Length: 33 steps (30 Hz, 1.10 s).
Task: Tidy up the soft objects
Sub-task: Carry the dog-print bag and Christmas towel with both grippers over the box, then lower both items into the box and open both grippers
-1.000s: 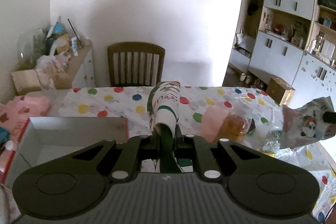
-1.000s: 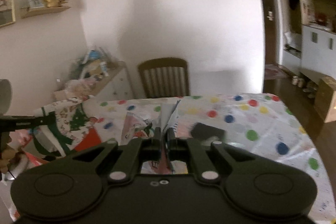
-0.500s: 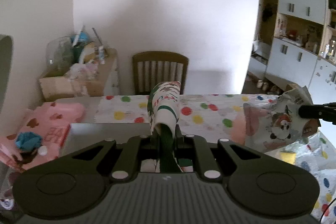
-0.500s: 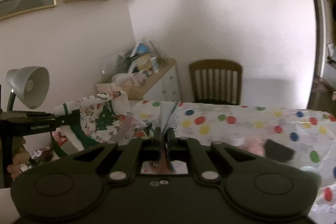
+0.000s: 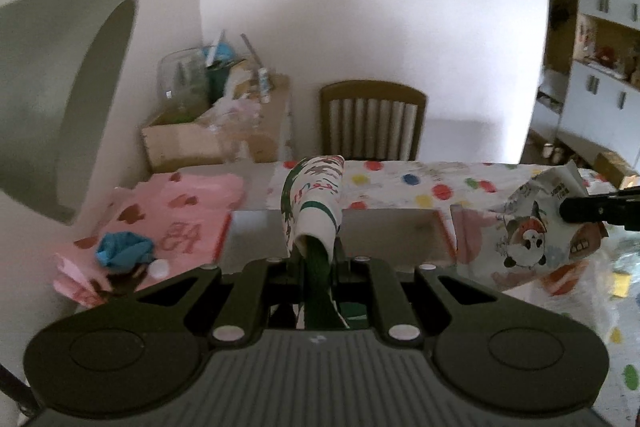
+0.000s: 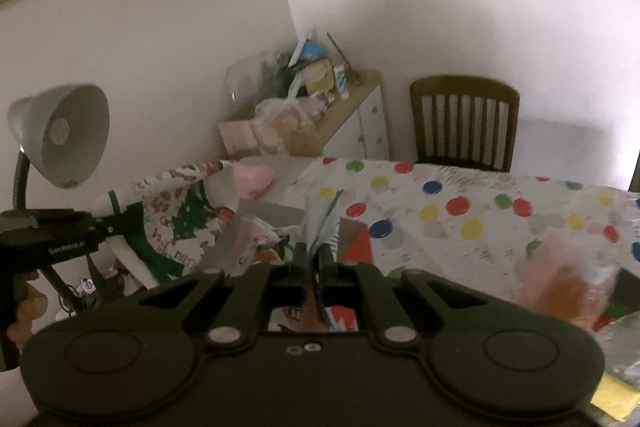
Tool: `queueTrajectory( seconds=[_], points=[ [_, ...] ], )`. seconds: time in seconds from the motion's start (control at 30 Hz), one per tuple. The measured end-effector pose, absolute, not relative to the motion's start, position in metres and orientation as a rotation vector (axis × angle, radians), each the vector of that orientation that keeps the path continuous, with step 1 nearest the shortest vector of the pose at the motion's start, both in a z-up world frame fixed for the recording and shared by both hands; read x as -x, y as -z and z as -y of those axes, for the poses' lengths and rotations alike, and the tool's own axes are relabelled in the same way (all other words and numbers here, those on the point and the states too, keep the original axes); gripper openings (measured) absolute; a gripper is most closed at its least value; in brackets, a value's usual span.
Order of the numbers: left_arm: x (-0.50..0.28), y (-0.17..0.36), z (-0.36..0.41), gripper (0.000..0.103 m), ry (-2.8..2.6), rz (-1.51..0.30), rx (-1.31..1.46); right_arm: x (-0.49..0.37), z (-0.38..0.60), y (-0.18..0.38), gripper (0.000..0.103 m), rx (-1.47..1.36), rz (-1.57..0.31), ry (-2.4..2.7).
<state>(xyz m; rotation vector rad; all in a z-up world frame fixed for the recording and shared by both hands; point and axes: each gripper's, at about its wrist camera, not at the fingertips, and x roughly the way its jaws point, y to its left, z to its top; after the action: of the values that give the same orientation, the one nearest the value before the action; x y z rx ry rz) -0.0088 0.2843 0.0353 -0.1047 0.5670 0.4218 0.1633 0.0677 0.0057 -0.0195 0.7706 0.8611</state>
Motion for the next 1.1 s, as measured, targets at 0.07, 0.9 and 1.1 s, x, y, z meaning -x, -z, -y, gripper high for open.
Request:
queueTrajectory(
  seconds=[0.07, 0.9, 1.1],
  points=[
    [0.010, -0.031, -0.294, 0.011, -0.445, -0.574, 0.102, -0.164, -0.083, 0.001, 0.004, 0.041, -0.776, -0.866],
    [-0.045, 0.042, -0.347, 0.011, -0.511, -0.766, 0.012, -0.208, -0.204, 0.086, 0.004, 0.143, -0.940, -0.798],
    [-0.057, 0.054, -0.348, 0.011, -0.500, -0.794, 0.008, -0.209, -0.214, 0.099, 0.004, 0.177, -0.965, -0.804]
  ],
)
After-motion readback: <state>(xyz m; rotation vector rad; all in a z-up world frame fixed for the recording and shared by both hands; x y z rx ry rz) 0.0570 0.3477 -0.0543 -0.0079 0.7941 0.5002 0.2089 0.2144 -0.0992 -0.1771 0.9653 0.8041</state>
